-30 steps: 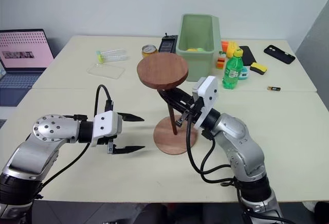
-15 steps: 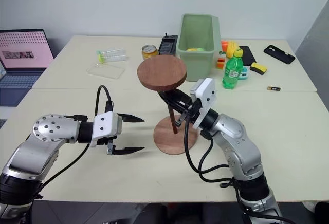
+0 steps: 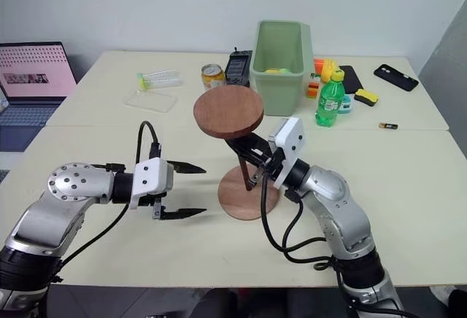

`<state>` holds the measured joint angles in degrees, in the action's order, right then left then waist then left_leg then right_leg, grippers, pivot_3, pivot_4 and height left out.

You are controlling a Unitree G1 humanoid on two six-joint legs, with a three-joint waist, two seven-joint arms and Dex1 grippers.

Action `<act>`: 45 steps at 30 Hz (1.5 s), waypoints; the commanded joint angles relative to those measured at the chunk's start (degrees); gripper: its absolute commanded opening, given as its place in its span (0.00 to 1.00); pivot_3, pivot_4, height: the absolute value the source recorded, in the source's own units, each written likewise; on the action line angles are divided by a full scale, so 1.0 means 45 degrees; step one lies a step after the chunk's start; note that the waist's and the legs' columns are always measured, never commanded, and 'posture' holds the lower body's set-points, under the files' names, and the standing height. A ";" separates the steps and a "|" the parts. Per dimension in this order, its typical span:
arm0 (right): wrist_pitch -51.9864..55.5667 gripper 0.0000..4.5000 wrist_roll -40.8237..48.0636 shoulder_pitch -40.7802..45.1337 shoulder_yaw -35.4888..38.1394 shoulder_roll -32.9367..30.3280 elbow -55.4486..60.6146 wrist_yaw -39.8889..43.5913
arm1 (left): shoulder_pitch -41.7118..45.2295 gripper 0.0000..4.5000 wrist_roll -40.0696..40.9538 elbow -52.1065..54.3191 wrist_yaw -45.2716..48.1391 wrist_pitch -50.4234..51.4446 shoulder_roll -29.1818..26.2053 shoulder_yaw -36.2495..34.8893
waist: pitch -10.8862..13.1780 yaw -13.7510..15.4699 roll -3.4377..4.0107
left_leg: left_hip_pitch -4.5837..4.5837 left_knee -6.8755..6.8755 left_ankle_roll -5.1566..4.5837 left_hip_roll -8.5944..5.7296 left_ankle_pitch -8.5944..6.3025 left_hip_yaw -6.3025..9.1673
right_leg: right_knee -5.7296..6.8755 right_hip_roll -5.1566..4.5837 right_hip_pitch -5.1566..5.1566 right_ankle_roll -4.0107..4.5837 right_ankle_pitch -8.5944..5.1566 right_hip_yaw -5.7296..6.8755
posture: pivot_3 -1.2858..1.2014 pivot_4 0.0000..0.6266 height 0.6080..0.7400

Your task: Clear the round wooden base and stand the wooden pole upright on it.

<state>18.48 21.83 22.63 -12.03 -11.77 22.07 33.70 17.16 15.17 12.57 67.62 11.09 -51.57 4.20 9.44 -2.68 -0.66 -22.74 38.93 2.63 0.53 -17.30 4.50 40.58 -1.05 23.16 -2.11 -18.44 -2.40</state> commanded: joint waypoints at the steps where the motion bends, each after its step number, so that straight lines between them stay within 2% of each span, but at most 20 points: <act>1: 0.0219 0.05 -0.0423 -0.0508 -0.0320 -0.0373 -0.0649 0.0170 | 0.0163 1.00 0.0210 0.0275 -0.0165 0.0137 -0.0046 -0.0495 | -0.0006 0.0000 -0.0001 | 0.0005 0.0000 0.0000 0.0000 0.0000 -0.0002 | 0.0001 0.0000 -0.0004 0.0000 0.0000 -0.0001 | 0.52 0.24 1.00; 8: 0.0519 0.05 -0.0638 -0.0669 -0.0618 -0.0580 -0.1186 0.0067 | -0.0060 1.00 0.0746 0.0629 0.0002 0.0684 -0.0194 -0.0581 | -0.0033 0.0011 -0.0010 | 0.0063 -0.0001 -0.0003 -0.0002 -0.0001 -0.0003 | 0.0003 0.0001 -0.0062 0.0000 -0.0001 -0.0004 | 0.52 0.24 1.00; 12: 0.0940 0.05 -0.0626 -0.0637 -0.0720 -0.0634 -0.1343 -0.0045 | -0.0110 1.00 0.0567 0.0534 -0.0002 0.0500 -0.0228 -0.0537 | -0.0034 0.0031 -0.0004 | 0.0245 -0.0044 -0.0011 0.0004 -0.0007 0.0014 | -0.0079 0.0009 -0.0259 0.0002 -0.0005 0.0013 | 0.52 0.24 1.00; 20: 0.1446 0.05 -0.0857 -0.0919 -0.0889 -0.1066 -0.1735 -0.0136 | -0.0081 1.00 0.0461 0.0487 -0.0070 0.0415 -0.0142 -0.0465 | -0.0077 0.0146 -0.0011 | 0.0420 -0.0121 -0.0014 0.0003 -0.0009 0.0003 | -0.0153 0.0021 -0.0433 0.0002 -0.0006 0.0003 | 0.52 0.24 1.00; 31: 0.1531 0.05 -0.0407 -0.0680 -0.0870 -0.0856 -0.1118 -0.0288 | -0.0068 1.00 0.0401 0.0487 -0.0151 0.0327 -0.0105 -0.0408 | -0.0150 0.0184 -0.0019 | 0.0432 -0.0147 -0.0013 0.0003 -0.0009 -0.0005 | -0.0168 0.0018 -0.0437 0.0003 -0.0007 -0.0005 | 0.52 0.24 1.00; 33: 0.1542 0.21 -0.0330 -0.0663 -0.0850 -0.0858 -0.0930 -0.0246 | -0.0069 1.00 0.0382 0.0489 -0.0162 0.0311 -0.0098 -0.0407 | -0.0149 0.0184 -0.0020 | 0.0433 -0.0156 -0.0013 0.0004 -0.0008 -0.0006 | -0.0174 0.0018 -0.0434 0.0003 -0.0007 -0.0005 | 0.52 0.24 1.00; 34: 0.1561 0.24 -0.0306 -0.0662 -0.0851 -0.0875 -0.0833 -0.0193 | -0.0072 1.00 0.0375 0.0493 -0.0166 0.0310 -0.0093 -0.0409 | -0.0146 0.0185 -0.0029 | 0.0432 -0.0159 -0.0013 0.0005 -0.0008 -0.0005 | -0.0176 0.0018 -0.0434 0.0003 -0.0007 -0.0005 | 0.52 0.24 1.00; 35: 0.1613 0.31 -0.0275 -0.0663 -0.0846 -0.0891 -0.0740 -0.0175 | -0.0076 1.00 0.0371 0.0494 -0.0168 0.0307 -0.0089 -0.0410 | -0.0130 0.0196 -0.0032 | 0.0429 -0.0164 -0.0013 0.0007 -0.0008 -0.0001 | -0.0183 0.0018 -0.0433 0.0003 -0.0007 -0.0001 | 0.52 0.24 1.00; 45: 0.1729 0.78 -0.0392 -0.1082 -0.1005 -0.1525 -0.0251 0.0508 | -0.0191 1.00 0.0374 0.0531 -0.0220 0.0293 -0.0021 -0.0445 | -0.0047 0.0165 -0.0010 | 0.0227 -0.0161 -0.0008 0.0018 -0.0005 -0.0011 | -0.0157 0.0002 -0.0215 0.0005 -0.0007 -0.0008 | 0.52 0.24 1.00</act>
<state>26.71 20.25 18.16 -16.88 -18.19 18.95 35.05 16.28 16.68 13.69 66.94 13.15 -51.66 3.36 9.23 -1.94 -0.70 -21.73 38.21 2.59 0.61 -17.33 4.45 39.87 -1.04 22.20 -2.09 -18.47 -2.44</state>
